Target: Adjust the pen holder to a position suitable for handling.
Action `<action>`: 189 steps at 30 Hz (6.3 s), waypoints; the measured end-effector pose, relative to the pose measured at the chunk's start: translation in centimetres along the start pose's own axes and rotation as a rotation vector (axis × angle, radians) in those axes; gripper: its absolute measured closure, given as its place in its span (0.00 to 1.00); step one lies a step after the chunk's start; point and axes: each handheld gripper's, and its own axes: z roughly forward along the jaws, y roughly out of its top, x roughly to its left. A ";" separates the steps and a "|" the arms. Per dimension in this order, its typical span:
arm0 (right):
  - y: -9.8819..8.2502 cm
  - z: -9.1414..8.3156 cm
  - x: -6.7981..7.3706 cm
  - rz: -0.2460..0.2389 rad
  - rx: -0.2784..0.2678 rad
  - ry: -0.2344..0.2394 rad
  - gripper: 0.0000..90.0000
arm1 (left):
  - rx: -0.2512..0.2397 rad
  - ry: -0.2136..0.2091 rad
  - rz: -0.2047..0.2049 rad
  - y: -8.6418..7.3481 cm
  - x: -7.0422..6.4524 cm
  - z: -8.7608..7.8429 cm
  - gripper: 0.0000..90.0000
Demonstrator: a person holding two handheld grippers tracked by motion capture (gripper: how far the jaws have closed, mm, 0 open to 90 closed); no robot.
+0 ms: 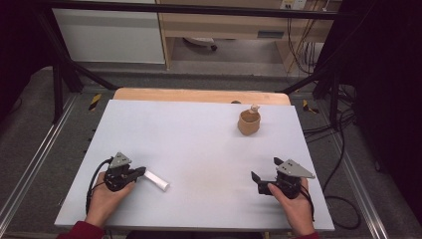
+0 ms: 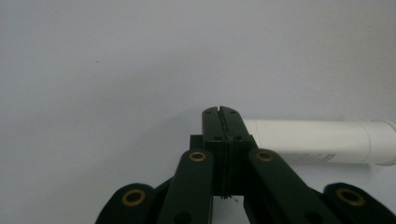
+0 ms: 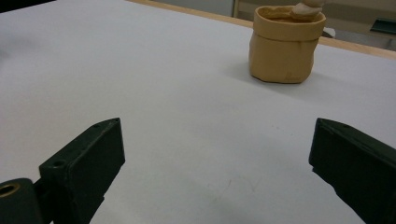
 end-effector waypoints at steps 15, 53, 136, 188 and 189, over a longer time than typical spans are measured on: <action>0.0 0.0 0.1 -0.004 -0.001 0.003 0.04 | -0.142 0.047 -0.003 0.6 -2.4 -1.9 0.33; 0.0 0.0 0.2 -0.002 0.007 0.020 0.04 | -0.017 0.003 0.022 -0.2 -5.1 0.2 0.09; 0.0 0.1 0.4 0.000 0.020 0.038 0.04 | 0.044 0.000 0.148 0.4 -6.3 1.8 0.04; 17.7 6.3 3.7 0.012 0.163 0.294 0.14 | -0.264 -0.137 0.490 15.2 -11.4 3.2 0.04; 17.9 6.3 3.8 0.008 0.163 0.299 0.15 | -0.267 -0.138 0.490 15.3 -11.4 3.1 0.04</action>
